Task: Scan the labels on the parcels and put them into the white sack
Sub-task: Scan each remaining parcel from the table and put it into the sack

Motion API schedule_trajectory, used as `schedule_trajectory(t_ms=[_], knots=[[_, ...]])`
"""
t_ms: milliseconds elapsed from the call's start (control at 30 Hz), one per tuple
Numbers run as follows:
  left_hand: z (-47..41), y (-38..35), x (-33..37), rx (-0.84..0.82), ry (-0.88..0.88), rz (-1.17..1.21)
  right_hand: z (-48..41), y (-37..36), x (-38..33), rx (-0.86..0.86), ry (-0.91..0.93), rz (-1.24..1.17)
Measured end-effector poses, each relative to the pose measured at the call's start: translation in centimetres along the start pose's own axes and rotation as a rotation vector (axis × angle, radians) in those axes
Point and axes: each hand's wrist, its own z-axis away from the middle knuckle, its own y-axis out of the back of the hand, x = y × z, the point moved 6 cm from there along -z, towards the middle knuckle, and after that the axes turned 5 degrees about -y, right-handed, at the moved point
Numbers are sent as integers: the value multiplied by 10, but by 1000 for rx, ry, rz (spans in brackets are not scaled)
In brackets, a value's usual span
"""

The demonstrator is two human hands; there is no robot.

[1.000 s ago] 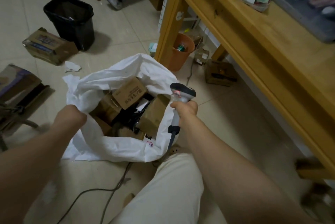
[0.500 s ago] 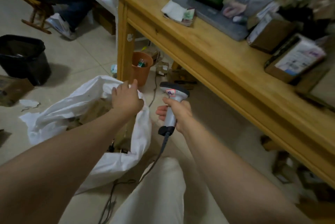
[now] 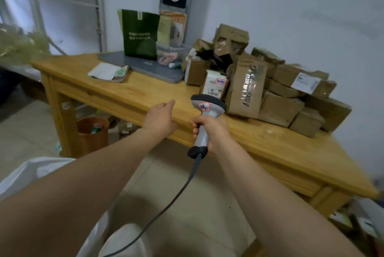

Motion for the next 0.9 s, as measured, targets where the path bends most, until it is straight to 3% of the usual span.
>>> schedule_trajectory(t_ms=[267,400,600,900], knots=[[-69,-8,79,-31,-119,-59,-30,80,-32,152,35,-101],[-116,-8,99,-21,-195,-89,-55,92,-50,192,97,-72],[-184,-13,107,-14,-170,-186,-86,86,-79,187,176,-17],[-232,-42,113,-201,-183,-237,-112,101,-90,184,199,-25]])
